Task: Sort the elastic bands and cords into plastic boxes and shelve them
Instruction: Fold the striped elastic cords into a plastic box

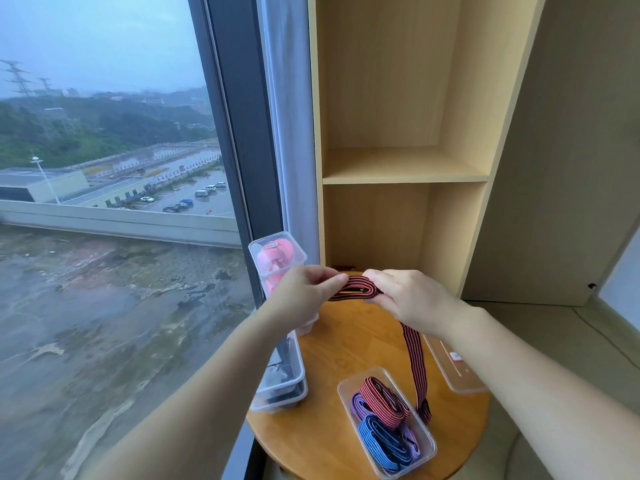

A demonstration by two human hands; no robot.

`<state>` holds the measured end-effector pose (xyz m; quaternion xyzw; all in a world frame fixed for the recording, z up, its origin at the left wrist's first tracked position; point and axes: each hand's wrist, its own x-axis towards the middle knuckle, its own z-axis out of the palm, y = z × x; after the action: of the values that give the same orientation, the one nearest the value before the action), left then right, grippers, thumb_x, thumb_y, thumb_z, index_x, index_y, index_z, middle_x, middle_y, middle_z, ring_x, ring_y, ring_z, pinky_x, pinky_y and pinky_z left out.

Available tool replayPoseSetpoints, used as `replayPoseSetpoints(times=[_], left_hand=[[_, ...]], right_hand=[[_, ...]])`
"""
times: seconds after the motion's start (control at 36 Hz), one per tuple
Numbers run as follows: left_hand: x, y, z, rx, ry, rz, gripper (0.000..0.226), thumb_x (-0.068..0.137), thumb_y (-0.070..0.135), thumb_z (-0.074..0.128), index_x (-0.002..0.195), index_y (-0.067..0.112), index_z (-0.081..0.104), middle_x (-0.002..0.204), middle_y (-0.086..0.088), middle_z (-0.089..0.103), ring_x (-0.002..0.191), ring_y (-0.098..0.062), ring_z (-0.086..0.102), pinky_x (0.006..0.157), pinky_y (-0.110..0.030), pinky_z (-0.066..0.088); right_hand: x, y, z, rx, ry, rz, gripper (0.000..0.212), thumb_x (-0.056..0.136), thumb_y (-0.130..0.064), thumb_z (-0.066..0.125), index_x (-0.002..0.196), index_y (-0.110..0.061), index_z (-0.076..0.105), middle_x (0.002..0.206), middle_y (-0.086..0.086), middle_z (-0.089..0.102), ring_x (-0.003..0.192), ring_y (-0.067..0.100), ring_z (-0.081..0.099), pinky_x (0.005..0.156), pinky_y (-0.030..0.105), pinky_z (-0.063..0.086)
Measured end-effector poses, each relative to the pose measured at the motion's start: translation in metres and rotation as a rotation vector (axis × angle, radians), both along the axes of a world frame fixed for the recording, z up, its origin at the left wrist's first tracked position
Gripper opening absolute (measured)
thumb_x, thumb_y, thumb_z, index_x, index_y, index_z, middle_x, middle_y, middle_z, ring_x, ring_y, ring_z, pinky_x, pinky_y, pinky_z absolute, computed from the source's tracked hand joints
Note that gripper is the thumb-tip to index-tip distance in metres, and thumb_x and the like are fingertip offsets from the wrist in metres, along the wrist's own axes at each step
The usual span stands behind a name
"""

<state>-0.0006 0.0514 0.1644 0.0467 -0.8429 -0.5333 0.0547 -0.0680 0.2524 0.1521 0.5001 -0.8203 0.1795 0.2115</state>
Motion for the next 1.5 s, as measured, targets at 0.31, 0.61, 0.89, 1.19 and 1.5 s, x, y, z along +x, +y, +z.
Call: replayPoseSetpoints(times=[0.31,0.61,0.89,1.19,1.5], left_hand=[[-0.004,0.003,0.008,-0.145,-0.093,-0.098,0.009,0.082,0.055,0.069,0.080,0.047,0.071,0.073,0.016,0.073,0.069,-0.002,0.067,0.062,-0.017,0.048],[-0.003,0.012,-0.006,0.221,0.007,-0.083,0.014,0.096,0.033,0.060,0.092,0.025,0.071,0.064,0.011,0.069,0.058,-0.002,0.063,0.052,-0.016,0.046],[-0.011,0.025,-0.006,0.507,0.060,0.055,0.025,0.101,0.031,0.051,0.102,0.009,0.062,0.075,-0.011,0.069,0.054,-0.013,0.061,0.049,-0.023,0.047],[-0.012,0.032,0.006,0.871,0.070,0.084,0.024,0.103,0.020,0.048,0.113,-0.002,0.050,0.074,-0.016,0.066,0.052,-0.013,0.059,0.058,-0.031,0.059],[-0.013,0.030,0.003,0.832,0.079,0.047,0.028,0.102,0.012,0.049,0.129,0.010,0.041,0.092,-0.019,0.070,0.065,-0.024,0.070,0.064,-0.035,0.060]], right_hand=[[-0.002,-0.003,0.009,0.096,-0.053,0.013,0.030,0.099,-0.032,0.051,0.113,-0.007,0.062,0.094,0.005,0.065,0.083,0.020,0.061,0.073,0.038,0.052],[0.001,-0.008,0.012,-0.086,-0.224,-0.051,0.018,0.099,-0.015,0.053,0.112,-0.012,0.065,0.088,0.004,0.062,0.082,0.020,0.058,0.074,0.037,0.049],[0.009,-0.023,-0.001,-0.246,-0.410,-0.069,0.024,0.097,-0.001,0.043,0.112,-0.009,0.060,0.082,-0.005,0.059,0.076,0.006,0.057,0.072,0.028,0.049],[0.008,-0.020,-0.009,-0.270,-0.455,-0.045,0.033,0.095,-0.001,0.048,0.121,-0.018,0.059,0.095,0.000,0.065,0.088,0.015,0.061,0.079,0.036,0.052],[0.002,-0.013,-0.006,-0.293,-0.320,-0.085,0.014,0.090,-0.022,0.065,0.104,-0.019,0.063,0.081,-0.007,0.052,0.067,0.006,0.047,0.061,0.025,0.040]])
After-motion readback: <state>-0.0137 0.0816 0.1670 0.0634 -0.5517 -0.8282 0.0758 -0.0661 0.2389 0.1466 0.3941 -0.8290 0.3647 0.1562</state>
